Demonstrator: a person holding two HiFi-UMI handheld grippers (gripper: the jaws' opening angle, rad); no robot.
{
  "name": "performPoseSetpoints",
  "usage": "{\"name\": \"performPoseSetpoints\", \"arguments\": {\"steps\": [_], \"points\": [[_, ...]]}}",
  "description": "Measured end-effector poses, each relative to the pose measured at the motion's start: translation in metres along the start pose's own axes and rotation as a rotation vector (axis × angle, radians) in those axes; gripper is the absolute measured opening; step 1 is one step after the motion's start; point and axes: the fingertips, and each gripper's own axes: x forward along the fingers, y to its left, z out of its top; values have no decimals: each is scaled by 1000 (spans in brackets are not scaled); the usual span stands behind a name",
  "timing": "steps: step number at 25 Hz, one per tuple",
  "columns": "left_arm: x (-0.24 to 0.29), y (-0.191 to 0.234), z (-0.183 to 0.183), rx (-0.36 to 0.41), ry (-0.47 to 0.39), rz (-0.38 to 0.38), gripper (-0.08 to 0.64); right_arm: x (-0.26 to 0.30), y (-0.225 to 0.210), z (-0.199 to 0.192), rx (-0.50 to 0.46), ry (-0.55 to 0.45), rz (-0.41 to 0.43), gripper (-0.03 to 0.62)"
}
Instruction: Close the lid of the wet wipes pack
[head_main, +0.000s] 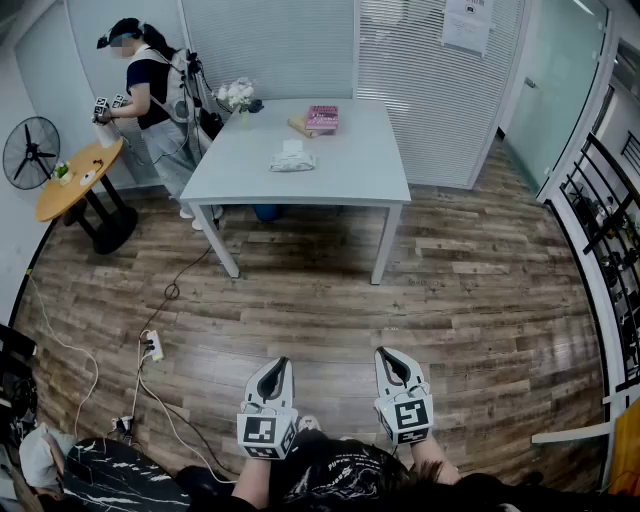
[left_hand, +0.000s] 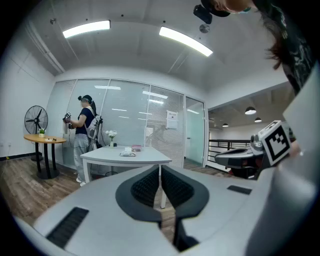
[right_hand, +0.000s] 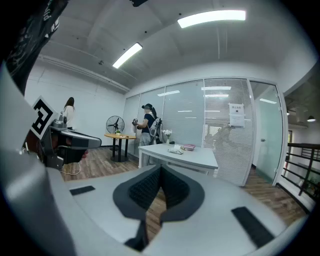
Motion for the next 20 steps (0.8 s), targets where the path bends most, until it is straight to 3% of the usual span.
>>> {"name": "performPoseSetpoints", "arguments": {"steps": [5,20], "points": [[-4,14,2,29,2,9,15,5,5,-1,8,15,-17,-2],[23,82,0,-49,4,-68,15,60,41,10,74,-29,-21,-2]]}}
